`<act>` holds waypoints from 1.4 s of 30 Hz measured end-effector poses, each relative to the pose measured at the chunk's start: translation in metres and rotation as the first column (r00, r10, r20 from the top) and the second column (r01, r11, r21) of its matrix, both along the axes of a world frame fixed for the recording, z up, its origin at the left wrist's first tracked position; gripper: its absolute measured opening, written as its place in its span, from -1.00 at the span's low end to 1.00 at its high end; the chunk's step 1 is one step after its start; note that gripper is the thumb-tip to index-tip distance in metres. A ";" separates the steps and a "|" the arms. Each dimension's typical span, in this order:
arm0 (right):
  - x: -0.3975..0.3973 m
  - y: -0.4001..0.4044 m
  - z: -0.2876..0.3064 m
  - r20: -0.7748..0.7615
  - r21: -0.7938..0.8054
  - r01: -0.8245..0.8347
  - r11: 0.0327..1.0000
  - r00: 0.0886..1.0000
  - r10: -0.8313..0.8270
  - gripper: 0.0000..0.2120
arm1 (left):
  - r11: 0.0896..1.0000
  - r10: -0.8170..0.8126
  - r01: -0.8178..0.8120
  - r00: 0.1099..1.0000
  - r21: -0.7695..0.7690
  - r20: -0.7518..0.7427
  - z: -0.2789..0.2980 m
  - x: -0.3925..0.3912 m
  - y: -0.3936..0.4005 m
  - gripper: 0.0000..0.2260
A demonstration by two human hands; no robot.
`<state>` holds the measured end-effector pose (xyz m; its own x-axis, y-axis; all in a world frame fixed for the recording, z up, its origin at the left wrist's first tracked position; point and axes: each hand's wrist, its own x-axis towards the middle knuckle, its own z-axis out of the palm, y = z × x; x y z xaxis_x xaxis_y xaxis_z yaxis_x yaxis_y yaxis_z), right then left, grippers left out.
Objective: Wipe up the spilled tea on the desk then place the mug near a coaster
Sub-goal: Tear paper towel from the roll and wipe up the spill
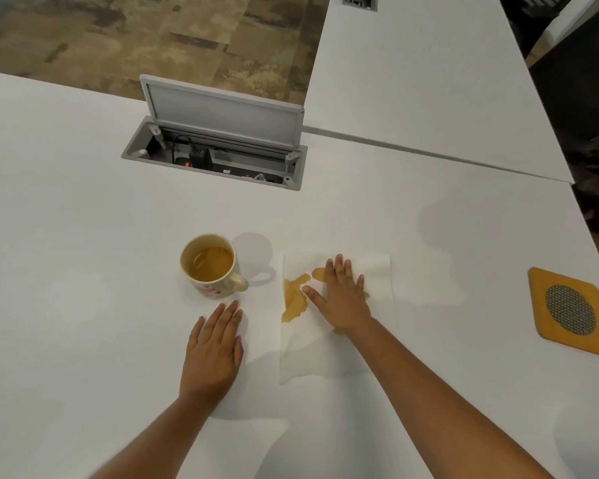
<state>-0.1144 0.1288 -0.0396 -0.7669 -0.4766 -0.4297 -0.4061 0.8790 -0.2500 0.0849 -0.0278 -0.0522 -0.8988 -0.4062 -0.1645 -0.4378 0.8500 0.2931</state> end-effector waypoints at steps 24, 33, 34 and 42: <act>-0.008 -0.021 0.008 0.085 -0.108 -0.084 0.991 0.992 0.093 -0.31 | 1.000 0.002 -0.002 1.000 0.008 0.016 0.002 -0.001 0.000 -0.51; -0.027 0.072 0.009 0.009 0.022 -0.128 0.992 0.992 0.128 0.00 | 1.000 -0.009 0.009 1.000 0.011 0.013 0.003 -0.002 0.000 -0.41; -0.025 0.075 0.008 -0.001 0.034 -0.138 0.990 0.990 0.138 0.02 | 1.000 -0.010 0.009 1.000 0.011 0.014 0.003 -0.001 0.000 -0.39; -0.038 0.082 0.019 0.060 0.144 -0.143 0.979 0.989 0.136 0.15 | 1.000 0.001 -0.001 1.000 0.025 0.014 0.003 -0.002 0.000 -0.34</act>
